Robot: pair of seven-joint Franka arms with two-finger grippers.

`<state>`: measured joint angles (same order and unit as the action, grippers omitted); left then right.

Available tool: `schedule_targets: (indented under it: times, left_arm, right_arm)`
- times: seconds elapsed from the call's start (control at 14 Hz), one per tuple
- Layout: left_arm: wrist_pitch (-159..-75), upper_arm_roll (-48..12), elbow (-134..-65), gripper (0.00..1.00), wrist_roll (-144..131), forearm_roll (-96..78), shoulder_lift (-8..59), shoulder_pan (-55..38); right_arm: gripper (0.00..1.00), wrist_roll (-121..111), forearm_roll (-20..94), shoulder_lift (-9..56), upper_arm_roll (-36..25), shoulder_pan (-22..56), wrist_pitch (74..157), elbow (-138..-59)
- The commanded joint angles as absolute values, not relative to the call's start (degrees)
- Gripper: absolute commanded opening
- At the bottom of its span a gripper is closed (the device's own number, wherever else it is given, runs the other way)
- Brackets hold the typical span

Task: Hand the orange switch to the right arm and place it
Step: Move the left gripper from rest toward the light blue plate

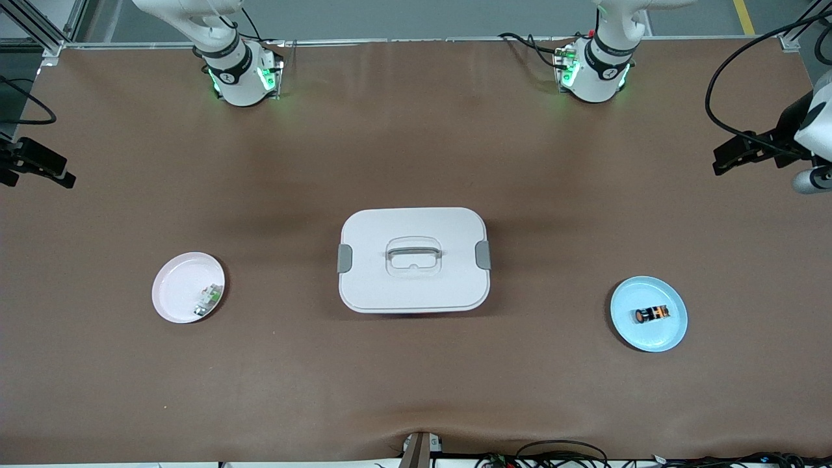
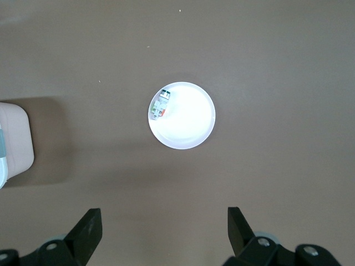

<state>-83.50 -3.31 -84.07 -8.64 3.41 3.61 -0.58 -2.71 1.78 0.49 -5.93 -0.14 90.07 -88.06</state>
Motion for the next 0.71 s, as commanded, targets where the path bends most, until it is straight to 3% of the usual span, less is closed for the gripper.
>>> schedule_targets:
  times: [0.0, 0.64]
  left_arm:
    - [-85.59, -3.08, -82.44, 1.0, -7.65, 3.69, 5.88, -0.35]
    - [-94.83, -2.99, -82.97, 1.0, -7.82, 4.48, 12.92, 1.14]
  right_arm:
    - [1.0, -2.55, 1.05, 0.97, -5.19, -1.05, 89.12, -86.75]
    - [1.0, -2.55, 1.14, 0.97, -5.19, -1.05, 89.12, -86.75]
